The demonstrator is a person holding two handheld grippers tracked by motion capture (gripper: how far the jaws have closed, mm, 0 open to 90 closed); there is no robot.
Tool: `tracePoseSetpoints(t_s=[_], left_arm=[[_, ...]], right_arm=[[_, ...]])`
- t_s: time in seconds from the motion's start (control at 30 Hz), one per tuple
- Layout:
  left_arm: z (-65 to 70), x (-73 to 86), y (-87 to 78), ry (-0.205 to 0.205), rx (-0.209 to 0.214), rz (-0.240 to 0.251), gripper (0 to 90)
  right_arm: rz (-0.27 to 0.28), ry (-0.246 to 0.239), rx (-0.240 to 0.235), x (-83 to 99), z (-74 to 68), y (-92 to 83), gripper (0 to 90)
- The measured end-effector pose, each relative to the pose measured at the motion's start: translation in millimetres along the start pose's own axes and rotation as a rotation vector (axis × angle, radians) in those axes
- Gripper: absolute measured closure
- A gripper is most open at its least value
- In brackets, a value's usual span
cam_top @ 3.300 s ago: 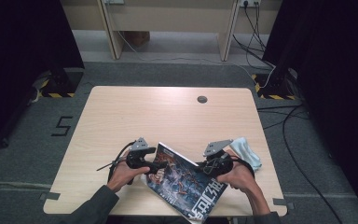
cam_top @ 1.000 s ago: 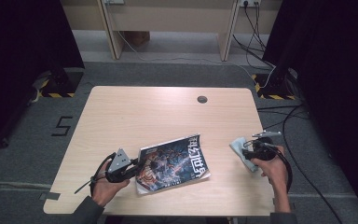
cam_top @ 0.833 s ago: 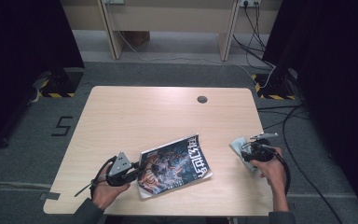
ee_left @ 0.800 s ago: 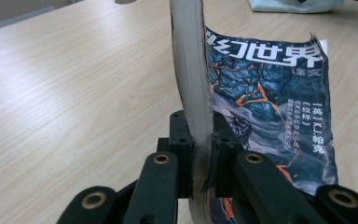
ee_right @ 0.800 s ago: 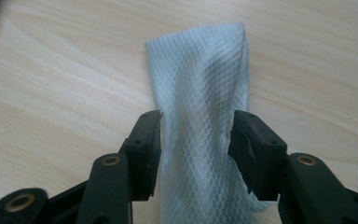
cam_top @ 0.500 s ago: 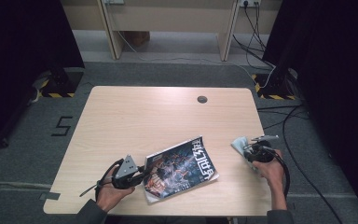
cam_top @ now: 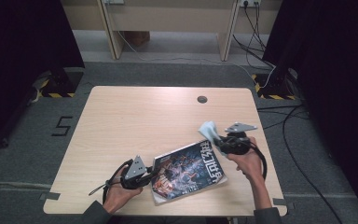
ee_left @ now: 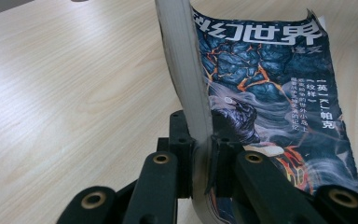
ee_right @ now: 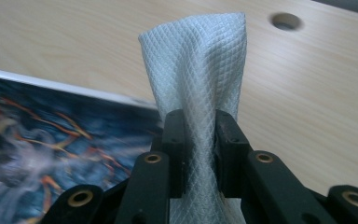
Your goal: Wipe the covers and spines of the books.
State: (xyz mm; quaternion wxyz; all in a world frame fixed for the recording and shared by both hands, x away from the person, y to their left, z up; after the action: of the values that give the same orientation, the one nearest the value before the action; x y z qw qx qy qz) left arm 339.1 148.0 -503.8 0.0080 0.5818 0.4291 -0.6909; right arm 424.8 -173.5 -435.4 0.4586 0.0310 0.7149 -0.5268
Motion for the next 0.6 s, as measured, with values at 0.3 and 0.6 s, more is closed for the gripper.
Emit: tracePoseSetpoints(t_s=[0.3, 0.6], left_arm=[[2.3, -2.0, 4.3, 0.029, -0.005, 0.003, 82.0], [3.7, -3.1, 6.8, 0.04, -0.002, 0.01, 81.6]], right_arm=[[-0.098, -0.117, -0.044, -14.7, -38.6, 38.5, 77.3], [-0.078, -0.218, -0.089, -24.6, -71.4, 34.7, 77.4]])
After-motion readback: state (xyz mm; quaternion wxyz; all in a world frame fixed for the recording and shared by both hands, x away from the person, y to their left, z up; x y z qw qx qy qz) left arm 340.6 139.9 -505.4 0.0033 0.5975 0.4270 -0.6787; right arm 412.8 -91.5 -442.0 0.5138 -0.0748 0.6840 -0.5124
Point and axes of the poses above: each handheld gripper's, and its own axes: y roughly forward along the jaws, x roughly out of its underside, z roughly to its right, the point moved 2 cm from there along y, roughly forward along the jaws, and after that the axes turned 6 degrees about -z, right-handed, at the moved point
